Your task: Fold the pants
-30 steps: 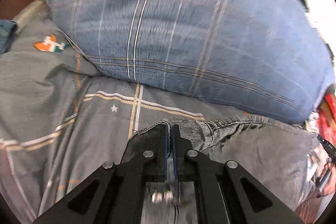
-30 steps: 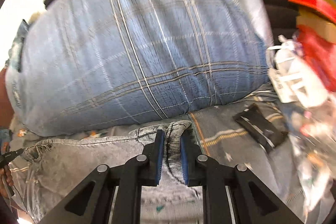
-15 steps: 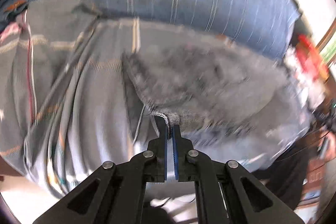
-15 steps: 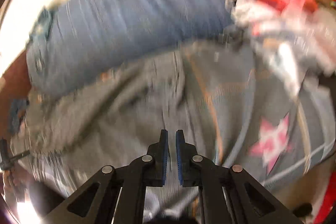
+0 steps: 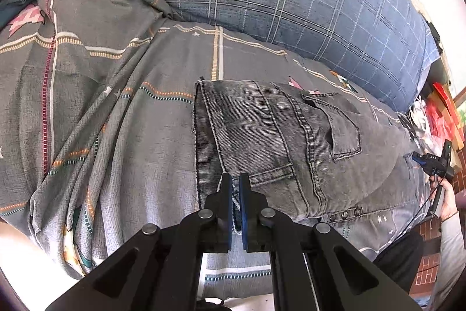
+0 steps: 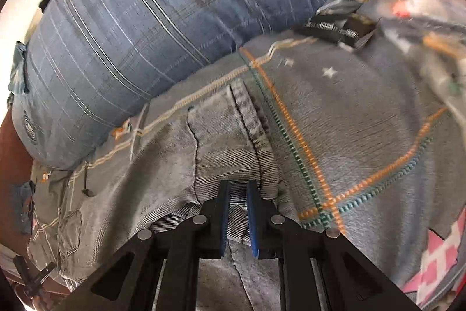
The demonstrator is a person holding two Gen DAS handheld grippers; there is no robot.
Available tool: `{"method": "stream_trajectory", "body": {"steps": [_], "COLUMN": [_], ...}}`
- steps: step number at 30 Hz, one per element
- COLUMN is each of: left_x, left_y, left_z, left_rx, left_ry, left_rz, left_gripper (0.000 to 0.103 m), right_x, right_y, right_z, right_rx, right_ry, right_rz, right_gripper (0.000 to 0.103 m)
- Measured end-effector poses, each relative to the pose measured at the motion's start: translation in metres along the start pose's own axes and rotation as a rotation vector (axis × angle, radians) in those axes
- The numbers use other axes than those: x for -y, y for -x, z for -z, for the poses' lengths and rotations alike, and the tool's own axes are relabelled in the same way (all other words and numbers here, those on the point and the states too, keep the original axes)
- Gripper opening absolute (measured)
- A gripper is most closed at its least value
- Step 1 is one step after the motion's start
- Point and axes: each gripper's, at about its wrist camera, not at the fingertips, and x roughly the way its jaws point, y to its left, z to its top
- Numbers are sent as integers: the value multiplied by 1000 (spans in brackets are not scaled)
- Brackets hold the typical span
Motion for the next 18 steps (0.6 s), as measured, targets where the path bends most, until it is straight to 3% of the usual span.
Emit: {"method": "stream_trajectory", "body": {"steps": [3,5,6,7,10,13,17,18], "left_x": [-3,-1,0,3,10,14,20,21], "left_y": [-2,-3,-2,-2,-9,-18,-34,-40], "left_z": [-2,1,3,4,5,6,9,10], "left_rx": [-4,-1,1,1,-5,-12,-38,-51], "left_ry": [14,13,10,4,4,20,16,17], "left_rz": [6,15,15,10,4,0,-30,-43], "left_gripper": [5,5,6,6,6,6,6,6], "right_x": [5,8,10,12,16,9,0,-3], "right_y": [14,19,20,20,16,7,-6,-9], "right_z": [0,0,0,0,0,-1,-2,-3], "right_rx": [68,92,109,116,91,63,23,19], "right_ry": [-36,-47,-44,-26,-30,19,50,63], "right_rz": [-4,40,75,98,32,53,44,46], "right_gripper": [16,57,93,96,92,80,56,40]}}
